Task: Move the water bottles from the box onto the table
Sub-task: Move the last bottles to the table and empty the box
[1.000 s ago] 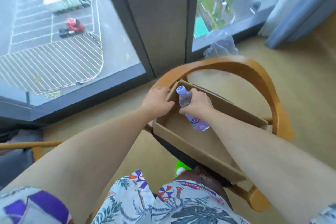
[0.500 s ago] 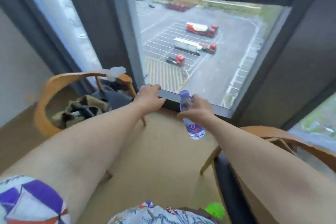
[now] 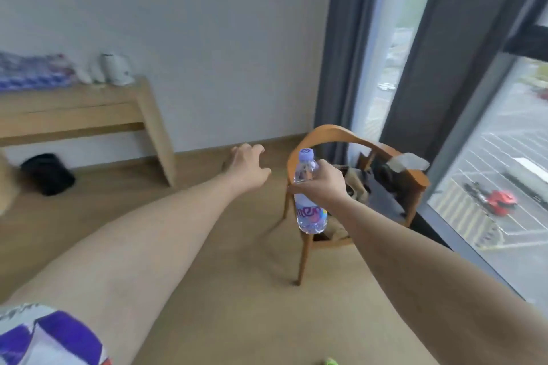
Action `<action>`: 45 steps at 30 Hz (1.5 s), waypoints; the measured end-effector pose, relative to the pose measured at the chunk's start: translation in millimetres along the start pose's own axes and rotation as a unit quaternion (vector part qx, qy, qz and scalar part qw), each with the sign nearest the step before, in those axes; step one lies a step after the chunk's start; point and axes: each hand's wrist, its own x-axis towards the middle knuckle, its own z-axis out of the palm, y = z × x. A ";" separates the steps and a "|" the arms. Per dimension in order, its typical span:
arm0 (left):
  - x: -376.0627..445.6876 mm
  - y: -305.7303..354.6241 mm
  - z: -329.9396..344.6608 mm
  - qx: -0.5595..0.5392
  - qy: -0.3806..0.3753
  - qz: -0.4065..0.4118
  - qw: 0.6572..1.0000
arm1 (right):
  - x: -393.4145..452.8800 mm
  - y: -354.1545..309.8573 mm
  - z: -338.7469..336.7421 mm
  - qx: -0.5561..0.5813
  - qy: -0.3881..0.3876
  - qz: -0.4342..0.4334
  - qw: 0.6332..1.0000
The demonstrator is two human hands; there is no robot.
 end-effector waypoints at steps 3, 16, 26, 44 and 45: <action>-11.8 -69.1 -31.4 0.000 0.041 -0.083 0.996 | 13.6 -58.2 53.7 0.031 -0.067 -0.035 0.997; -26.5 -270.7 -122.3 0.033 0.138 -0.301 0.943 | 60.3 -254.8 250.6 0.067 -0.271 -0.183 0.943; 26.0 -382.8 -181.8 0.037 0.178 -0.393 0.902 | 118.0 -376.6 372.3 0.072 -0.351 -0.257 0.898; 72.4 -707.6 -315.4 0.041 0.163 -0.409 0.897 | 110.1 -598.8 657.4 0.036 -0.379 -0.250 0.890; 76.5 -725.6 -325.0 0.041 0.160 -0.407 0.898 | 110.3 -612.8 669.5 0.036 -0.377 -0.248 0.892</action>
